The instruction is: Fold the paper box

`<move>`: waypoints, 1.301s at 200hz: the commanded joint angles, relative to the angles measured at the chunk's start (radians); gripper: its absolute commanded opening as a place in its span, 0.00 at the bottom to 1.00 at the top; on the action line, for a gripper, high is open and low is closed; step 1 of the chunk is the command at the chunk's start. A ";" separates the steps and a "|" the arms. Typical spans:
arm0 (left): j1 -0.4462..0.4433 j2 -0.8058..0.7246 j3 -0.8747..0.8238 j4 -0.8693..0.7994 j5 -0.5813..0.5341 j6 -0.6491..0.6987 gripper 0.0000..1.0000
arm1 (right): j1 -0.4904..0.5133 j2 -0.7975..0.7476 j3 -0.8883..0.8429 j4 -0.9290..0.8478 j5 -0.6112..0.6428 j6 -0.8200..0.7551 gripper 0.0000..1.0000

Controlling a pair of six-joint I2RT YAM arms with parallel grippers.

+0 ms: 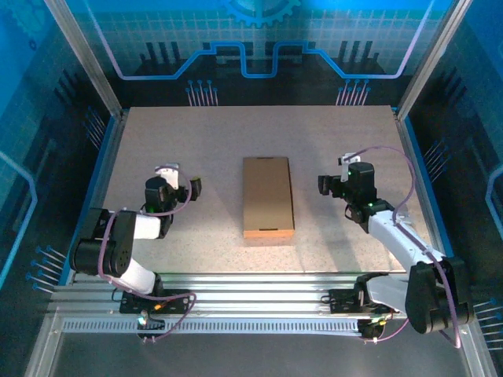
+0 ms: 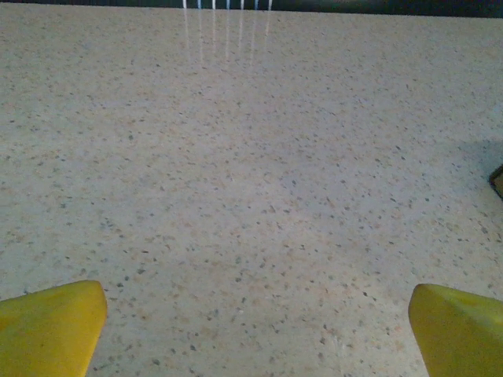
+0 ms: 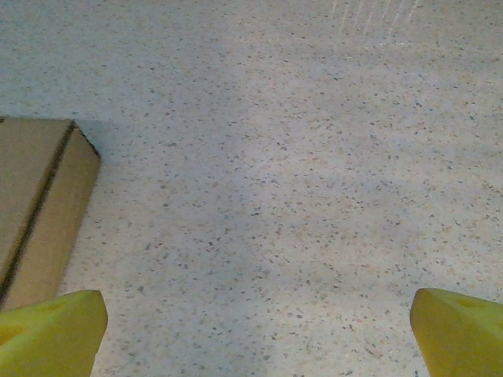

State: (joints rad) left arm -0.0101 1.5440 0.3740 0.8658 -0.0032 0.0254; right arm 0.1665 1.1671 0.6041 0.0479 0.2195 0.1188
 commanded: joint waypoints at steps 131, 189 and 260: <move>0.017 0.002 0.013 0.039 0.002 -0.015 0.99 | -0.052 0.239 -0.153 0.645 -0.009 -0.137 1.00; 0.016 0.002 0.012 0.042 0.002 -0.015 0.99 | -0.078 0.370 -0.221 0.864 -0.045 -0.119 1.00; 0.016 0.003 0.012 0.041 0.002 -0.015 0.99 | -0.083 0.367 -0.266 0.943 -0.168 -0.162 1.00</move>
State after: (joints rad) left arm -0.0044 1.5440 0.3740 0.8703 -0.0036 0.0250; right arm 0.1013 1.5387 0.3759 0.8764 0.1879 0.0021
